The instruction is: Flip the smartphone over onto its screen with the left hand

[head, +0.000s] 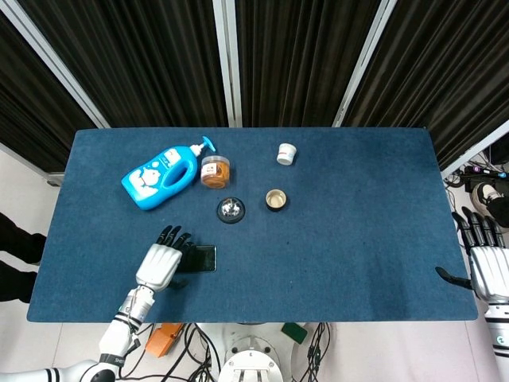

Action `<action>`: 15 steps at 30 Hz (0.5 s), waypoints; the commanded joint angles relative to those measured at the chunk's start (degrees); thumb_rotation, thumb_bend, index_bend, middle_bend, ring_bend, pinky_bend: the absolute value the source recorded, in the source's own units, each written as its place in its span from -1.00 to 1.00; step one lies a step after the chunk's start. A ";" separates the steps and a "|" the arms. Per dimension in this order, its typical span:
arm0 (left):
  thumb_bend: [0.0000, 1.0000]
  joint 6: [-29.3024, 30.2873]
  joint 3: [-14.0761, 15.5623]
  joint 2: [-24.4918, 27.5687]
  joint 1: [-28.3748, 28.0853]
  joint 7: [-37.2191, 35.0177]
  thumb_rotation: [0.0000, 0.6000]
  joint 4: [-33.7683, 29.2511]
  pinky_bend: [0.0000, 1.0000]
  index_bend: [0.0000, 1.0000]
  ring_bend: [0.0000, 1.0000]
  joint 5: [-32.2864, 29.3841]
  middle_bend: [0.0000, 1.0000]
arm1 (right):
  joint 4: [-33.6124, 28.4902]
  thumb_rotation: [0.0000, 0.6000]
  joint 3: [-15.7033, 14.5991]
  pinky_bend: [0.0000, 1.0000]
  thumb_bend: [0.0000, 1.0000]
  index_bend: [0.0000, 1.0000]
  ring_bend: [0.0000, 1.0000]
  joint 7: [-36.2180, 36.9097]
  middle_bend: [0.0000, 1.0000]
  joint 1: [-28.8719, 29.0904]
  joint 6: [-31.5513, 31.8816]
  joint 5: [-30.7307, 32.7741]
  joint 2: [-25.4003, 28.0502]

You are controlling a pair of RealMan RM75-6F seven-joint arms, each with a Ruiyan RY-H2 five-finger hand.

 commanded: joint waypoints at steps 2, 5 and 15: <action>-0.68 0.25 -0.63 -2.29 -0.55 1.64 1.00 2.06 -1.00 -0.42 -1.00 -3.11 -0.75 | 0.03 1.00 0.00 -1.00 -0.65 -1.00 -1.00 0.07 -1.00 0.04 -0.19 0.10 0.01; -0.67 0.37 -0.67 -2.97 -0.80 1.73 1.00 2.75 -1.00 -0.40 -1.00 -4.18 -0.76 | 0.03 1.00 0.02 -1.00 -0.65 -1.00 -1.00 0.10 -1.00 0.10 -0.40 0.22 0.06; -0.66 0.95 0.04 -3.52 -1.39 1.47 1.00 3.59 -1.00 -0.38 -1.00 -5.41 -0.77 | 0.19 1.00 0.05 -1.00 -0.65 -1.00 -1.00 0.07 -1.00 0.26 -0.95 0.54 -0.17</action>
